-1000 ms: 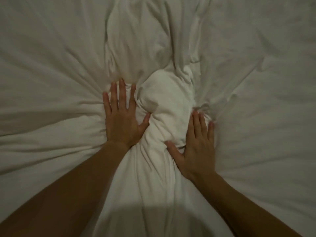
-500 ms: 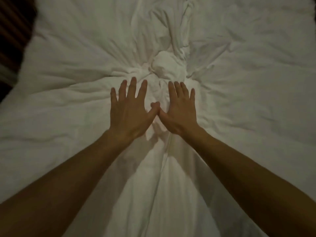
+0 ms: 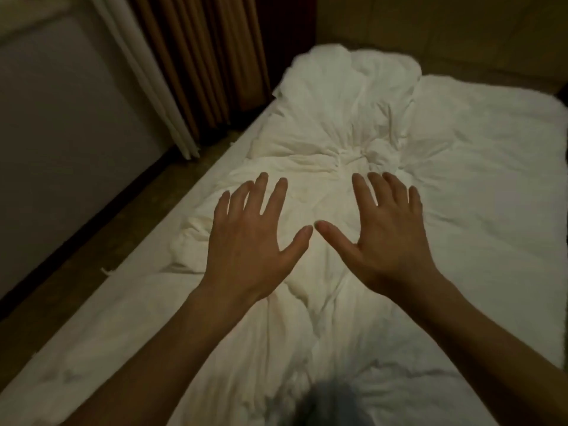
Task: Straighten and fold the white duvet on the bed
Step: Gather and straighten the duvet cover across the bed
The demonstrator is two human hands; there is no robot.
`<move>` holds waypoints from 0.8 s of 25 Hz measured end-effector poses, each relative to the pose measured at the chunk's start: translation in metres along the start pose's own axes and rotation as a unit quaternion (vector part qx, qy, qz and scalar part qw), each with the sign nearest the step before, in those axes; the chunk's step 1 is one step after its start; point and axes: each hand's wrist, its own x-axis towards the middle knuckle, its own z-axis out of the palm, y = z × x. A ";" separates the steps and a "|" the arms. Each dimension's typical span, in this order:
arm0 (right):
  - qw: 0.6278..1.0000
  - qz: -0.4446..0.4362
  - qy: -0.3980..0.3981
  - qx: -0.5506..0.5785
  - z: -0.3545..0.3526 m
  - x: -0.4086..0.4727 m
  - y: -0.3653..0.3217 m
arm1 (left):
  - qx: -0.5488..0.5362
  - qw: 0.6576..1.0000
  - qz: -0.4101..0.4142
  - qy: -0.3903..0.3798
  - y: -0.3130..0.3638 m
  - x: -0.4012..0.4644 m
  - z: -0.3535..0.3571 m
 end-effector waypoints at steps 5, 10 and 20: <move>0.994 -0.077 0.046 -0.056 -0.058 -0.125 -0.153 | -0.015 0.998 0.023 0.058 -0.102 -0.149 -0.113; 0.993 -0.021 0.105 -0.056 -0.102 -0.237 -0.255 | -0.048 0.989 0.098 0.096 -0.162 -0.243 -0.188; 0.991 0.084 0.085 -0.062 -0.141 -0.372 -0.268 | -0.098 0.975 0.186 0.077 -0.161 -0.321 -0.191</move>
